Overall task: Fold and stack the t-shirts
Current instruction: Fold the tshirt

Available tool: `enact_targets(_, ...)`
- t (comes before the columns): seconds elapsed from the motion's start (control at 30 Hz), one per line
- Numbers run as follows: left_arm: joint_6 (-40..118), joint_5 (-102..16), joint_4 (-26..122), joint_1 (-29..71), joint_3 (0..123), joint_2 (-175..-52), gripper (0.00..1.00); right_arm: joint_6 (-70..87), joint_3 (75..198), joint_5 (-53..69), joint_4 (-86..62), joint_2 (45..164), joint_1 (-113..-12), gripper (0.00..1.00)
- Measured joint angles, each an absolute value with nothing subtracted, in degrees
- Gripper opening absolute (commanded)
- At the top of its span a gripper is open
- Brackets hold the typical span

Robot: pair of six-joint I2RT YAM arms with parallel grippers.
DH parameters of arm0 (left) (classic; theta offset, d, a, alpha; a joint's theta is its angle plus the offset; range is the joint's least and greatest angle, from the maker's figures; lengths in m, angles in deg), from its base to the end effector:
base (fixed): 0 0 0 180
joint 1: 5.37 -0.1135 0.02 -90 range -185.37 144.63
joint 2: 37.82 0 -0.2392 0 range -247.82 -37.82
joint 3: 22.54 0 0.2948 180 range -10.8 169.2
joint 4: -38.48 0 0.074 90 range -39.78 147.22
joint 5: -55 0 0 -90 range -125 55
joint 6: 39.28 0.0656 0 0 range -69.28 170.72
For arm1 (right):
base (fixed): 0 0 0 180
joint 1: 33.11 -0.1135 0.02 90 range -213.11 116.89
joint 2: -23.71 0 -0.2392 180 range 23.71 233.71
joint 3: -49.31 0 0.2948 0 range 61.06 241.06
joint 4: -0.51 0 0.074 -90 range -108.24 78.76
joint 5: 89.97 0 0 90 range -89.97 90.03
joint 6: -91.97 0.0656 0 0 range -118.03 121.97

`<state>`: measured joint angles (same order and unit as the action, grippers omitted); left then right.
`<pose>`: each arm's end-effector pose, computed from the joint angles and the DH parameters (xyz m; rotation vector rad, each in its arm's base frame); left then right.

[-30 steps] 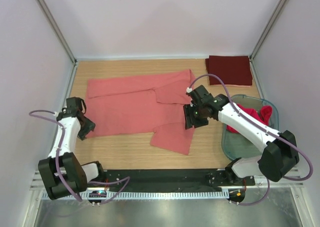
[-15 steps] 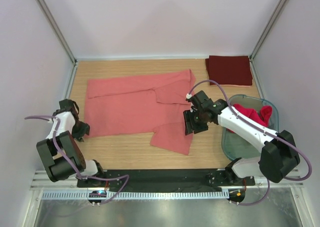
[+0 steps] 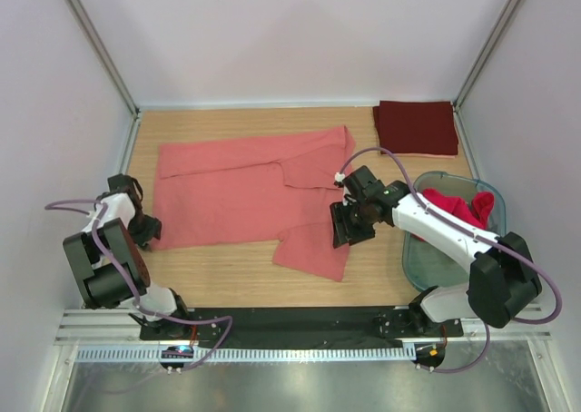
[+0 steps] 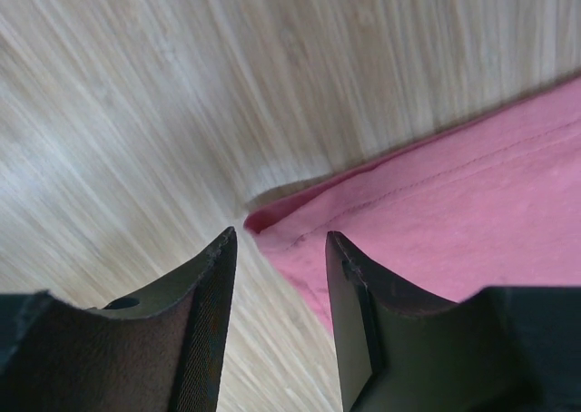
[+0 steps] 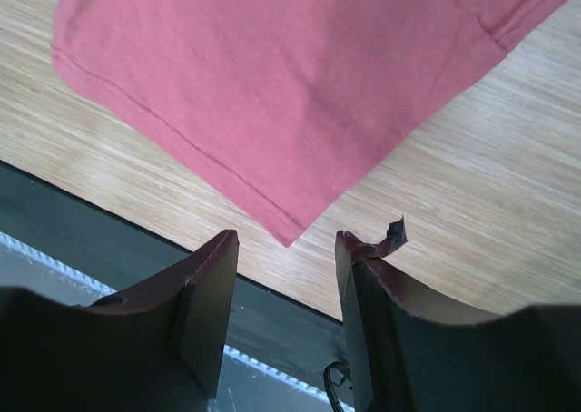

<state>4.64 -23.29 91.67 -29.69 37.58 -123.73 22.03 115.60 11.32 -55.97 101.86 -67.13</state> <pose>0.2632 0.1335 0.0881 -1.6981 2.3574 0.2397 0.2501 0.1843 0.1585 -0.4001 2.8242 0.4991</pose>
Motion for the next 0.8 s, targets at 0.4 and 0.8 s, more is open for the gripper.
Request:
enact_targets(0.4,4.77,-23.36,88.85,-29.73,37.16,-125.78,0.26,27.51,105.05,14.29,-52.84,101.95,-68.13,0.58)
enact_targets(0.8,5.67,-23.29,87.78,-29.73,36.47,-125.1,0.11,40.5,96.19,17.46,-42.88,101.43,-69.66,0.51)
